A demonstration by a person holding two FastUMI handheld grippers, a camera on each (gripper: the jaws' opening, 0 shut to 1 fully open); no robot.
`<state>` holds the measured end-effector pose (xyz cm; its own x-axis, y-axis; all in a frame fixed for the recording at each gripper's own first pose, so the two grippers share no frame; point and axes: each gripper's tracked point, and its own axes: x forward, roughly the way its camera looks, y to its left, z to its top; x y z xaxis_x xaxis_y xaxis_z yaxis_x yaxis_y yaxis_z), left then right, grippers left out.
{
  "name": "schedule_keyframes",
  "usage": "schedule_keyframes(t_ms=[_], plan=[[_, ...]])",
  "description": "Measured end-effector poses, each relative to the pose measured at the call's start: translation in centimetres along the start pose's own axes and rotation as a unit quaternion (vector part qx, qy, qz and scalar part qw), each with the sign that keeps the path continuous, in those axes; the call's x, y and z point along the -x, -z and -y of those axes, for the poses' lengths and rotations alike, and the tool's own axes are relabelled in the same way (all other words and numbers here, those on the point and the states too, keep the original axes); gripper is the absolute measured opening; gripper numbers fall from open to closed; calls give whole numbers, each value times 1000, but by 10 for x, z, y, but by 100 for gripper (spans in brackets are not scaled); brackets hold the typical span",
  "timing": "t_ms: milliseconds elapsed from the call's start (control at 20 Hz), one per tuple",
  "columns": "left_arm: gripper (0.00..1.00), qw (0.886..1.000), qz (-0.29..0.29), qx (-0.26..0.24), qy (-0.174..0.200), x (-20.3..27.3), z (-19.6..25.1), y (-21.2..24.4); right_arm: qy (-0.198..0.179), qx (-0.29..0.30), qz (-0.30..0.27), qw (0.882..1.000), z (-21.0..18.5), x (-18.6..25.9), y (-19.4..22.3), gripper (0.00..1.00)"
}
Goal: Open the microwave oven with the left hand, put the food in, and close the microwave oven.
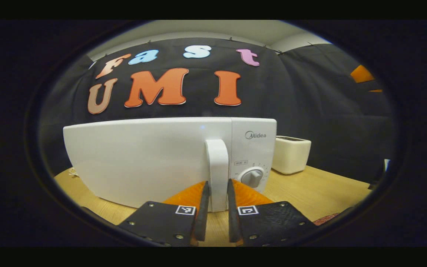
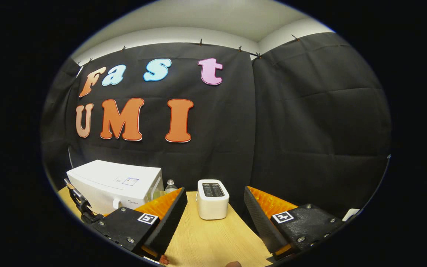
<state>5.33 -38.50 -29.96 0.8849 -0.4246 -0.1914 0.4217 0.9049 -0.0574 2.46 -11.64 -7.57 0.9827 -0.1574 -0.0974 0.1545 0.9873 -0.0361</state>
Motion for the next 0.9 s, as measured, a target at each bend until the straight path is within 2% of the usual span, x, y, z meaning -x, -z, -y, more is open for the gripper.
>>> schedule_keyframes(t_ms=[100, 150, 350, 400, 450, 600, 900], plan=[[27, 1000, 2, 15, 2, 4, -4, 3, 1, 1, -1, 1000, 2, 3, 2, 96], [18, 1000, 2, 27, 6, 7, -5, 3, 3, 2, -1, 1000, 5, 5, 2, 96], [11, 999, -1, 29, 18, 9, -5, 2, 6, 0, -3, 1000, 11, 9, 6, 96], [2, 999, -7, 34, 21, 12, -4, 6, 5, -2, -4, 1000, 11, 9, 8, 96], [9, 999, 2, 43, 22, 22, -4, 5, 4, -2, -6, 1000, 10, 9, 11, 96], [7, 999, 14, 29, 42, 50, -2, 3, 2, -5, -10, 1000, 8, 9, 15, 96], [7, 995, -4, 39, 89, 107, -10, 11, -14, -6, -10, 1000, -7, 19, 17, 96]])
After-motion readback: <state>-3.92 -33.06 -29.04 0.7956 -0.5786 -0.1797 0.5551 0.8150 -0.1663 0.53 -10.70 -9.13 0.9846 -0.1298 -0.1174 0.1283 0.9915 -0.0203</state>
